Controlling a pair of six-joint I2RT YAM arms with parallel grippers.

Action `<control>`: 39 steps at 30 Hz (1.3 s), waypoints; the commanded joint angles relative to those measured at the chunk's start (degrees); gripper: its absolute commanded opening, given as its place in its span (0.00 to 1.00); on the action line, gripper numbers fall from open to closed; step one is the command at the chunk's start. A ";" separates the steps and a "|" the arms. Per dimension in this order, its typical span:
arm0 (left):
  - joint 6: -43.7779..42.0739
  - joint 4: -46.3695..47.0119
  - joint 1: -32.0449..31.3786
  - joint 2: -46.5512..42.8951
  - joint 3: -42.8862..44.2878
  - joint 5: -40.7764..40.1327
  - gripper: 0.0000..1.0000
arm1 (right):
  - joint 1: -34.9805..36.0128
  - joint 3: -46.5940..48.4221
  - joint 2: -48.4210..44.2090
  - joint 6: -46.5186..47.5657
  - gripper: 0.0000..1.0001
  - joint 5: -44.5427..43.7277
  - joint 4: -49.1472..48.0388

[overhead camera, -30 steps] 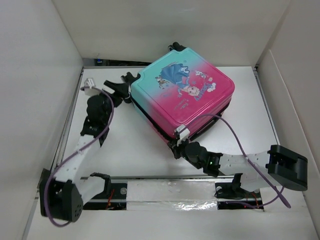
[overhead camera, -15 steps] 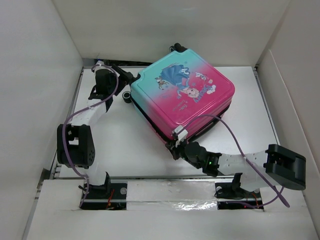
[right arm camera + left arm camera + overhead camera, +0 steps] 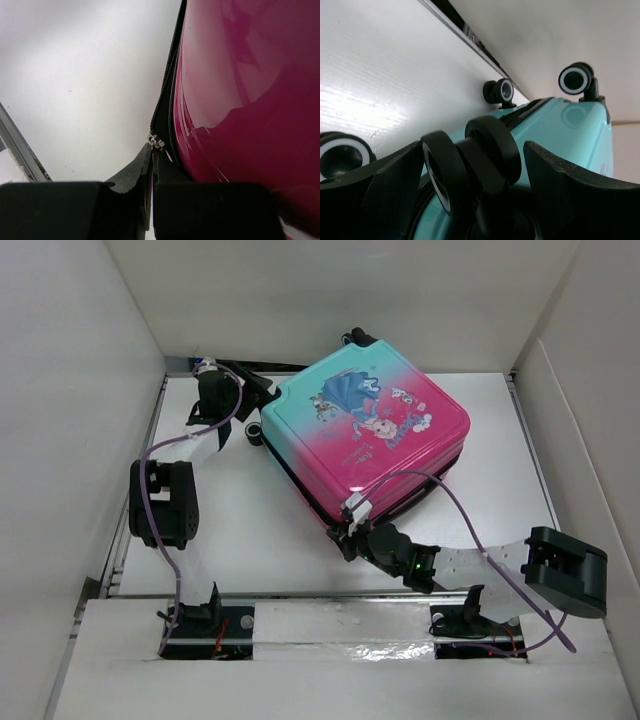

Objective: Pack the luggage

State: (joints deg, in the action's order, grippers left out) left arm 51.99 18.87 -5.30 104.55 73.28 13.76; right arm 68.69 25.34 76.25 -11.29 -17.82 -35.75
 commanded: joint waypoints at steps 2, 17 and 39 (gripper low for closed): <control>3.73 7.22 -0.06 1.26 3.80 1.89 0.76 | 1.63 -0.29 1.01 -0.31 0.00 8.16 -5.12; 7.07 9.59 0.47 7.25 9.61 4.96 0.50 | 1.63 0.23 0.66 0.13 0.00 6.93 -2.75; 6.46 41.68 -0.14 -28.58 -54.62 -8.04 0.00 | -20.52 11.47 -10.61 9.70 0.00 17.38 14.82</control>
State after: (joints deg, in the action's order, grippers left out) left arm 67.00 61.52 0.62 80.14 27.59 -1.23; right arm 50.06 27.97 64.66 -5.32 -3.14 -14.68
